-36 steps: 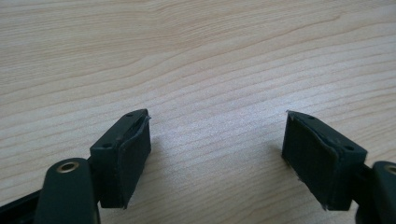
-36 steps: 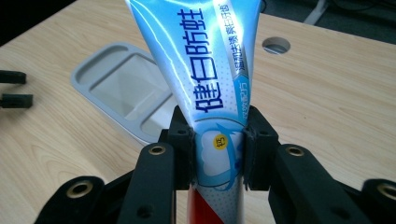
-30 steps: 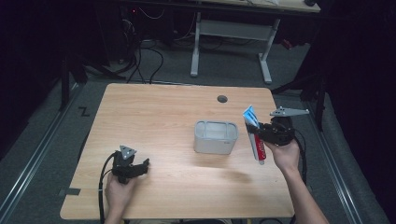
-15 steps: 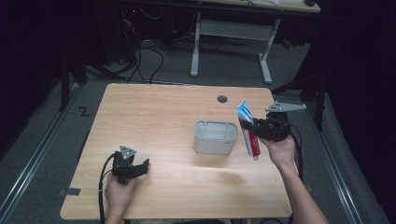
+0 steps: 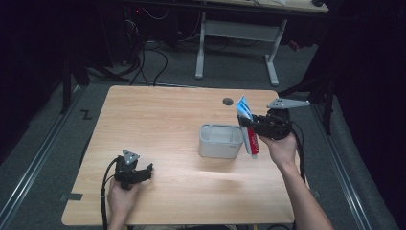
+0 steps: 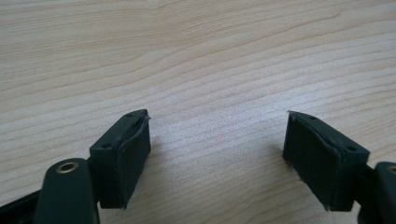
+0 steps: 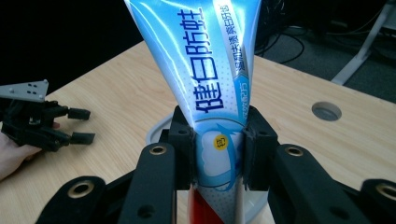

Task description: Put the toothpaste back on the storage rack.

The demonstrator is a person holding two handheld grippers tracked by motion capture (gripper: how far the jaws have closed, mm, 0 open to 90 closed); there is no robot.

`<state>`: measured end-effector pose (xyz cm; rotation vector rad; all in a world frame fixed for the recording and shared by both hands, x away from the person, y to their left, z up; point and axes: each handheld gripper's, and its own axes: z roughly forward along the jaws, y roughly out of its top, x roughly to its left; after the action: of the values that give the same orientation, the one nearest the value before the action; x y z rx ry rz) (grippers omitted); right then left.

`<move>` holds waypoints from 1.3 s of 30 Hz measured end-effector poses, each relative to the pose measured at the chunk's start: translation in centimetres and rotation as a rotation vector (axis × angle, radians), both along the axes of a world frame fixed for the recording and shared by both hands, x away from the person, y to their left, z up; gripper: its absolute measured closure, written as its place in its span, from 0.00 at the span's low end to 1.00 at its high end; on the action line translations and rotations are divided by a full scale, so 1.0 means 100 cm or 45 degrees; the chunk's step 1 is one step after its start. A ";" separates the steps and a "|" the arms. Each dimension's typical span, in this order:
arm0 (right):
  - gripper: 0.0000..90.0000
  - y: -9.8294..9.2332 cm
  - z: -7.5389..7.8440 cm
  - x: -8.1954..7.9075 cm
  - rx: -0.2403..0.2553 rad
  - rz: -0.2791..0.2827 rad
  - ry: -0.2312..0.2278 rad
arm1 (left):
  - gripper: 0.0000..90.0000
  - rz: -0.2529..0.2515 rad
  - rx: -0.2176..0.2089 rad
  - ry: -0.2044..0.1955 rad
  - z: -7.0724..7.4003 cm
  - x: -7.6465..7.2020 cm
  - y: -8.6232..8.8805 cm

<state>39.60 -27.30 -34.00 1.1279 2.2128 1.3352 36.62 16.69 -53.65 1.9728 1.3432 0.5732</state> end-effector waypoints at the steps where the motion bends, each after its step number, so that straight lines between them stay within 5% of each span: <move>1: 0.78 0.002 0.002 0.001 0.003 0.001 -0.006 | 0.26 0.000 0.001 0.001 0.000 0.000 0.000; 5: 0.78 0.011 0.008 0.005 -0.007 0.000 -0.025 | 0.26 0.001 0.002 -0.001 0.000 0.001 -0.001; 10: 0.78 0.019 0.008 0.017 0.010 0.015 0.017 | 0.27 0.002 0.001 -0.002 0.000 0.001 -0.001; 28: 0.78 0.037 0.018 0.036 0.055 0.056 -0.037 | 0.27 0.004 -0.001 -0.001 0.000 0.001 0.000; 39: 0.78 0.049 0.012 0.050 0.021 0.060 -0.043 | 0.27 0.008 -0.003 -0.002 0.000 0.001 0.000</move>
<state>44.61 -22.41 -32.83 1.0566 2.2214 1.3835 36.75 16.67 -53.66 1.9666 1.3490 0.5751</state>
